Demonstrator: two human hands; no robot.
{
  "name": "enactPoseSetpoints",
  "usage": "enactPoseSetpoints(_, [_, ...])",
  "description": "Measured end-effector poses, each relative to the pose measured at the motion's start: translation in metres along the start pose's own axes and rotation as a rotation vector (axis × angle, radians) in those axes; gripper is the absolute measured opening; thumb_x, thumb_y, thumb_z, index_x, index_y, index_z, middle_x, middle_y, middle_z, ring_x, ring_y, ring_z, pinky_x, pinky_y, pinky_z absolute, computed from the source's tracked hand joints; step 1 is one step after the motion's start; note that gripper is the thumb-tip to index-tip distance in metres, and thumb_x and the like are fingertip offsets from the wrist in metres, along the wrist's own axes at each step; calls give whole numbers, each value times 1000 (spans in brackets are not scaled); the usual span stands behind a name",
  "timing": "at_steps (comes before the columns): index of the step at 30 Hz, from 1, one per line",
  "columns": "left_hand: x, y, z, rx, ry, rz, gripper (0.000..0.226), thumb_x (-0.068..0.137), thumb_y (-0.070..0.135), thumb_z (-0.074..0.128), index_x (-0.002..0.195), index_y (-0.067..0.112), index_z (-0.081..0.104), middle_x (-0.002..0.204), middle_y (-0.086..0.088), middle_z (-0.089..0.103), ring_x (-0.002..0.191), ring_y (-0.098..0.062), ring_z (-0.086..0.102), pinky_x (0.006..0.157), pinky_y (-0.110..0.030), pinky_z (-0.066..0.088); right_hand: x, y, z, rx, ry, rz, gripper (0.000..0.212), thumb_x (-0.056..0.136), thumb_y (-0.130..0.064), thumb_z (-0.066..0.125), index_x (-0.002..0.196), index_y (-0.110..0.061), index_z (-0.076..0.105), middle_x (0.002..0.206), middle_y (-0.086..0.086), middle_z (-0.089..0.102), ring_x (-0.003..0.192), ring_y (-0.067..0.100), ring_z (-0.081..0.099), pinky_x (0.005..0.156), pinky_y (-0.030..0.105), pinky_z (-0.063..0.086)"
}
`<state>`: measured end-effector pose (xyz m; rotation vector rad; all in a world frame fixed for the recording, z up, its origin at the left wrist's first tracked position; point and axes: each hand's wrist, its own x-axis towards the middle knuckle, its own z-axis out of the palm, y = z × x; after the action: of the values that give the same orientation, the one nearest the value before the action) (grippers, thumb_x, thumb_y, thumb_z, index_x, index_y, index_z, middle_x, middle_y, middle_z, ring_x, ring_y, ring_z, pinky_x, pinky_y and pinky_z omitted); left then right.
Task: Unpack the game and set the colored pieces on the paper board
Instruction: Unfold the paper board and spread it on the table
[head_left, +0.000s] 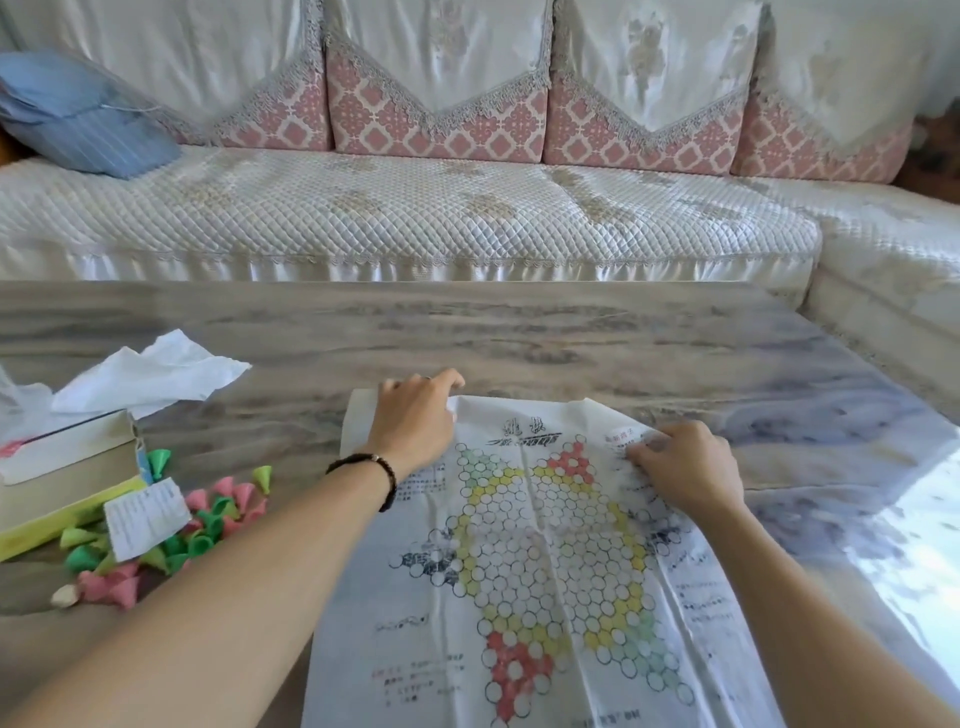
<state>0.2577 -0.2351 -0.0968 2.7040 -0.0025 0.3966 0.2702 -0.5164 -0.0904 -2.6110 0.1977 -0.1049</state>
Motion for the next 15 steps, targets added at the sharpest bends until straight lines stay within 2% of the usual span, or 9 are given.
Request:
enactPoseSetpoints(6, [25, -2, 10, 33, 5, 15, 36, 91, 11, 57, 124, 22, 53, 90, 6, 67, 96, -18, 58, 106, -38, 25, 28, 8, 1, -35, -4, 55, 41, 81, -43, 69, 59, -15, 48, 58, 2, 58, 58, 21, 55, 51, 27, 39])
enactPoseSetpoints(9, [24, -1, 9, 149, 68, 49, 38, 85, 9, 61, 122, 18, 56, 110, -3, 62, 110, -24, 52, 112, -47, 22, 38, 12, 1, -40, -31, 67, 47, 79, -49, 70, 57, -15, 47, 58, 2, 58, 57, 22, 55, 52, 28, 41])
enactPoseSetpoints(12, [7, 14, 14, 132, 140, 220, 37, 78, 4, 65, 114, 12, 63, 120, -9, 58, 115, -28, 51, 111, -54, 26, 45, 16, 3, -47, -27, 63, 52, 76, -55, 70, 53, -16, 44, 56, 2, 57, 54, 23, 54, 49, 26, 39])
enactPoseSetpoints(13, [-2, 21, 17, 98, 123, 278, 35, 79, 7, 64, 114, 12, 63, 122, -9, 59, 117, -28, 52, 111, -53, 26, 46, 18, 4, -54, -28, 71, 54, 74, -58, 70, 53, -16, 44, 57, 3, 57, 54, 24, 54, 49, 26, 40])
enactPoseSetpoints(15, [-20, 35, 21, 57, -9, 322, 34, 89, 22, 57, 122, 17, 60, 132, -6, 56, 124, -23, 48, 113, -49, 22, 47, 18, 5, -79, -33, 89, 55, 72, -62, 70, 55, -16, 44, 60, 4, 58, 55, 24, 55, 51, 28, 43])
